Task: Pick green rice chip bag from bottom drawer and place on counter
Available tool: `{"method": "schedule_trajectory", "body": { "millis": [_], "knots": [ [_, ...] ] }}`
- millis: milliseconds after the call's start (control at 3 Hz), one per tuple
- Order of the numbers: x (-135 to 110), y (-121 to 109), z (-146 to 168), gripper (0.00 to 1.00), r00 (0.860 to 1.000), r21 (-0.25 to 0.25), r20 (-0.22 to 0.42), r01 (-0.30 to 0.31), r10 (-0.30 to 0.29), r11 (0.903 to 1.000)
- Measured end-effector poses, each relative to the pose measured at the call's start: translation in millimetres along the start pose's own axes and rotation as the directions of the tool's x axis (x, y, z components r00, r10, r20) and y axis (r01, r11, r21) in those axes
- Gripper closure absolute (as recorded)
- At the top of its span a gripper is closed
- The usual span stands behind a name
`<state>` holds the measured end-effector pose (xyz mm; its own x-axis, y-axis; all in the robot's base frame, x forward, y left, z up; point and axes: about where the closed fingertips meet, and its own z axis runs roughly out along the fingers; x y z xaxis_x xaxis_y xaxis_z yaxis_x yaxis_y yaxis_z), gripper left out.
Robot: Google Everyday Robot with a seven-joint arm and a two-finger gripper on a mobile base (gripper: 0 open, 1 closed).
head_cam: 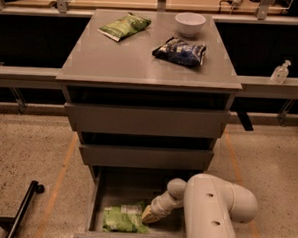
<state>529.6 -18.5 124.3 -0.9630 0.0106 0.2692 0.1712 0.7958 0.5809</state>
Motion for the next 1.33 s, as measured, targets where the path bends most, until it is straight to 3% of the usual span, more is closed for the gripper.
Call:
{"method": "schedule_trajectory", "body": {
  "millis": [333,667,1000,1333],
  "knots": [
    [5.9,42.6,-20.2,0.35,0.993,-0.009,0.054,0.108,-0.107,0.9942],
    [11.1,73.3,-25.7,0.12,0.981,0.009,0.066,0.185,-0.185,0.9827],
    [6.4,84.9,-6.7,0.00,0.978,0.035,0.038,0.203,-0.204,0.9786],
    [-3.9,82.7,20.1,0.00,0.981,0.068,0.016,0.192,-0.194,0.9790]
  ]
}}
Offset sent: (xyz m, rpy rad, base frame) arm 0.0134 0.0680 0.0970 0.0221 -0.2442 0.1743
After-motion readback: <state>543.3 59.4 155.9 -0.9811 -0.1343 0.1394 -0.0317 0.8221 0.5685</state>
